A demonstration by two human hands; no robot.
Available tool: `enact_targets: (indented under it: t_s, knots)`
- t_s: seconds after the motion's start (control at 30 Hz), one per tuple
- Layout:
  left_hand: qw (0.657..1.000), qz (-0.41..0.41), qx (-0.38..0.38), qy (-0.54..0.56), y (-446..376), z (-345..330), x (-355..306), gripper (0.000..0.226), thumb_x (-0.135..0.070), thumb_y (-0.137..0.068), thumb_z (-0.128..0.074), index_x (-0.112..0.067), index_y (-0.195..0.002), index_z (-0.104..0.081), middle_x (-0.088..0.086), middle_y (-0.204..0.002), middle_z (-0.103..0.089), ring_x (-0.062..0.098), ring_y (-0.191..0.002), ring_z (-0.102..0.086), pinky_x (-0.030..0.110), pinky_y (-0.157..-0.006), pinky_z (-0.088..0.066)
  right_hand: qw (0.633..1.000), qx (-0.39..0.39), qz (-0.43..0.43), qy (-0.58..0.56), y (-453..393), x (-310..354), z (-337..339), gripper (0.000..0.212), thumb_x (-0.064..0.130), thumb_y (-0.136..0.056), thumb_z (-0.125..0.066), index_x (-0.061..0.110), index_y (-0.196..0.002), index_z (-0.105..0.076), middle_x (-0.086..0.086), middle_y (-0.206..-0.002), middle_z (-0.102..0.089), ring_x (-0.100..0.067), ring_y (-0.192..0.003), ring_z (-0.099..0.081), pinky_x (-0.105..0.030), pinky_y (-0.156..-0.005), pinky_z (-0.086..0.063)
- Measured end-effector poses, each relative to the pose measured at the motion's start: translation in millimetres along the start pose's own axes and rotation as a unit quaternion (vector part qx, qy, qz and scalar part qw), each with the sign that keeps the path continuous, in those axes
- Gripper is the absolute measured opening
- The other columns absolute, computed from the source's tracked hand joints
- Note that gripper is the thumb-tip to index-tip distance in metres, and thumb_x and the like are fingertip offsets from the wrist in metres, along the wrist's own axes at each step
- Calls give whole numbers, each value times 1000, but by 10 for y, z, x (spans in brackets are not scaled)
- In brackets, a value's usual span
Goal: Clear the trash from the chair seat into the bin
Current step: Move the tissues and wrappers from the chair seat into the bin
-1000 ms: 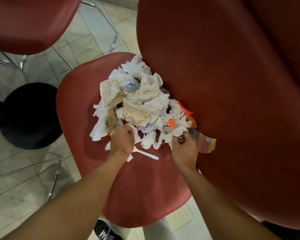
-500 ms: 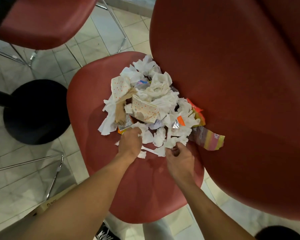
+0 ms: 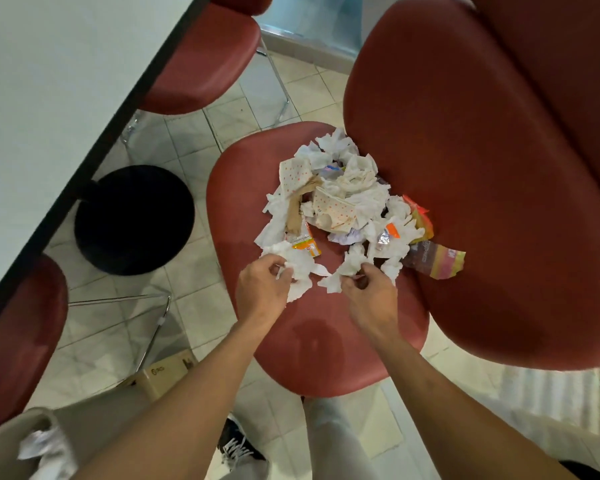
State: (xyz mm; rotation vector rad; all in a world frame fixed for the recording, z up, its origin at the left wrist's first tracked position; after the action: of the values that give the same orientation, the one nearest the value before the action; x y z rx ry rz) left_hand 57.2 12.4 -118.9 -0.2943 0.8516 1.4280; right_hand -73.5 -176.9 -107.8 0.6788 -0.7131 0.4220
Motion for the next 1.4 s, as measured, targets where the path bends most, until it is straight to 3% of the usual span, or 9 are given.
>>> enact_targets:
  t_s: [0.13,0.3,0.47,0.6,0.8,0.93,1.13,1.33,1.4]
  knots:
    - [999,30,-17,11,332,522,327,10,-27,-79,-68,-24,-88,-72,-8,-78,-65,17,-77,-62,30,-72,-51,999,28,25,21,417,236,-222,17,19,-86,-57,12,-71,-56,7,-60,-56,-9,-56,-49,-26,-58,-42]
    - [995,63,-44,69,712,1146,774,3,-20,-80,-71,-21,-81,-69,-12,-69,-62,9,-67,-59,21,-66,-46,996,62,44,38,985,426,-651,14,19,-84,-58,14,-71,-58,7,-66,-61,-18,-69,-59,-31,-66,-47]
    - [985,104,-88,109,1122,1849,1302,7,-18,-81,-70,-23,-77,-67,-16,-66,-61,0,-64,-58,14,-61,-42,991,94,88,46,1686,667,-1145,12,19,-86,-59,12,-78,-64,8,-70,-65,-13,-69,-60,-25,-64,-42]
    - [974,146,-130,114,1508,2489,1909,1,-21,-83,-70,-21,-84,-69,-12,-72,-64,10,-72,-62,24,-72,-50,978,148,133,58,2251,889,-1715,14,18,-87,-59,17,-73,-59,10,-63,-60,-2,-57,-53,-17,-56,-38]
    - [949,205,-221,96,2191,3449,2882,5,-20,-83,-70,-16,-85,-71,-11,-71,-62,12,-74,-62,29,-80,-52,947,240,186,108,3154,1125,-2668,6,21,-88,-59,18,-88,-64,8,-72,-63,-12,-68,-59,-28,-62,-44]
    - [929,246,-253,106,2503,3709,3544,6,-19,-79,-72,-15,-83,-71,-4,-75,-68,17,-78,-65,28,-81,-50,929,279,207,130,3636,1126,-3177,8,19,-86,-60,15,-91,-66,3,-77,-65,-19,-75,-62,-32,-68,-49]
    - [916,277,-266,118,2708,3783,4095,8,-17,-79,-73,-13,-86,-71,-6,-72,-65,13,-74,-62,19,-74,-42,904,315,221,188,4045,966,-3660,15,20,-86,-58,18,-99,-65,2,-82,-66,-19,-76,-60,-26,-65,-40]
    - [917,282,-246,137,2708,3637,4381,21,-17,-75,-79,-14,-95,-71,3,-84,-69,19,-81,-65,26,-82,-49,892,363,195,184,4122,757,-3805,30,13,-83,-57,20,-111,-65,9,-68,-56,-2,-58,-49,-9,-49,-36]
    - [921,277,-234,140,2660,3596,4376,21,-18,-74,-80,-15,-94,-72,3,-84,-70,20,-82,-66,31,-83,-52,894,365,180,188,4054,710,-3765,33,16,-84,-58,22,-116,-64,7,-76,-64,-3,-65,-55,-9,-54,-37]
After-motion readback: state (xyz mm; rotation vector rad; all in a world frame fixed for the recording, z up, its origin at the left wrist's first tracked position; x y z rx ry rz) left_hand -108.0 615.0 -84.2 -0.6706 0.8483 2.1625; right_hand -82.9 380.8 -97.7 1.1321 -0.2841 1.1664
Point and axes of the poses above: each hand's wrist, its own y-axis away from the middle knuckle, its own z-axis out of the back of the hand, x = y × z, the point moved 10 cm from there along -y, towards the middle knuckle
